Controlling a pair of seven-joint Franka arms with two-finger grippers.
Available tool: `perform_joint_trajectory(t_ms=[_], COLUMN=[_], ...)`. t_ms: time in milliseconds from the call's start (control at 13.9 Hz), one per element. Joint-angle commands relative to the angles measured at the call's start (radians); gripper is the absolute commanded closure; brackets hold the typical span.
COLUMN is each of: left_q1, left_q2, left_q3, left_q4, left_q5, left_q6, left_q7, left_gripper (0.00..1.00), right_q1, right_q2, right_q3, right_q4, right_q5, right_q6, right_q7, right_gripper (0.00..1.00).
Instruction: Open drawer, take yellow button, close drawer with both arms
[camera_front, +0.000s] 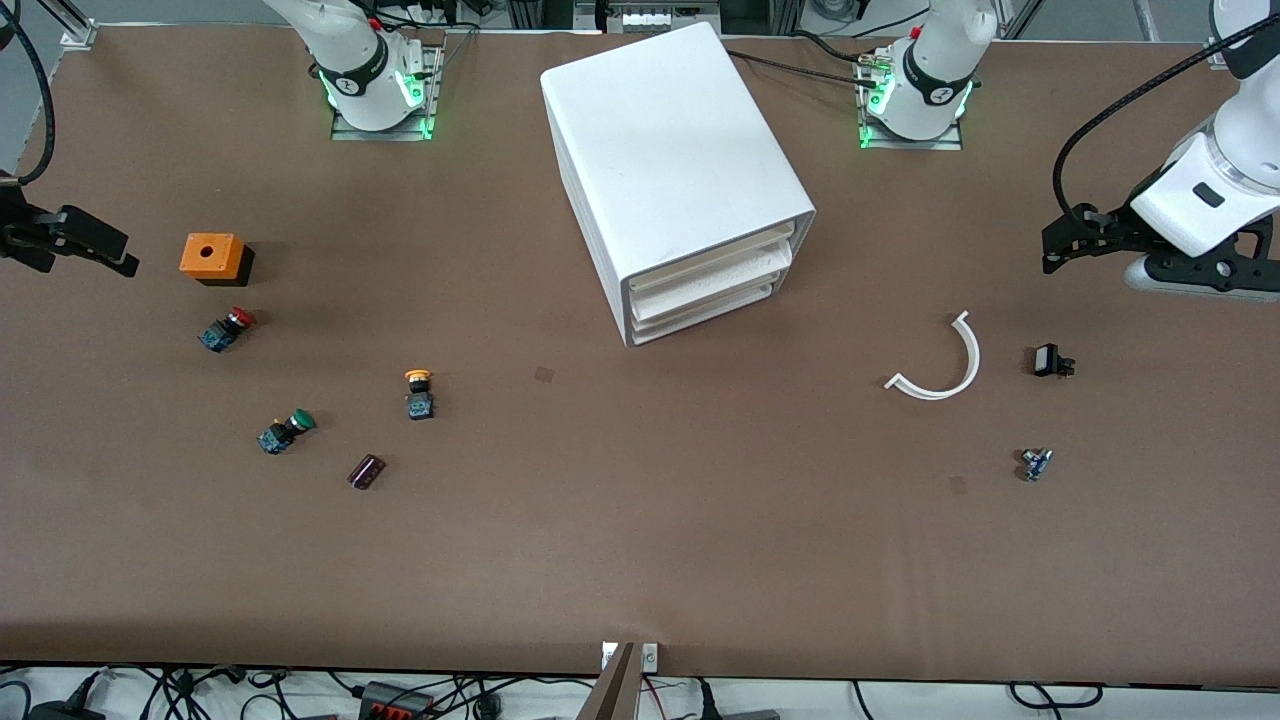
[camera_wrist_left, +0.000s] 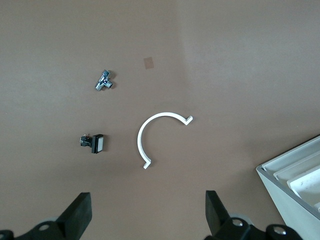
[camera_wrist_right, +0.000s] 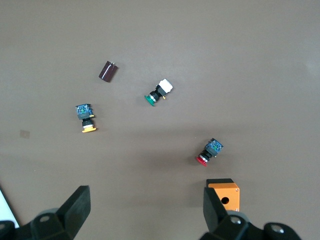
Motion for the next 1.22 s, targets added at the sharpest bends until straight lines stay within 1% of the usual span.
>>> perform_joint_trajectory(t_ms=[0, 288, 503, 1151], left_q1=[-0.006, -0.008, -0.008, -0.008], left_q2=[-0.011, -0.011, -0.006, -0.001], left_q3=[0.006, -0.001, -0.008, -0.006], left_q4=[-0.006, -0.003, 0.035, 0.037], left_q5=[-0.01, -0.01, -0.01, -0.01], left_q6=[0.002, 0.002, -0.061, -0.061], left_q7=[0.024, 0.021, 0.018, 0.025], left_gripper=[0.0, 0.0, 0.0, 0.0], right_q1=[0.002, -0.007, -0.006, 0.007], right_q2=[-0.014, -0.013, -0.013, -0.025], right_q3=[0.011, 0.011, 0.011, 0.011], right_q4=[-0.018, -0.018, -0.018, -0.02], right_q5=[-0.001, -0.001, -0.003, -0.015], right_q6=[0.009, 0.007, 0.007, -0.017], right_q7=[-0.011, -0.011, -0.011, -0.009], right_gripper=[0.0, 0.0, 0.0, 0.0])
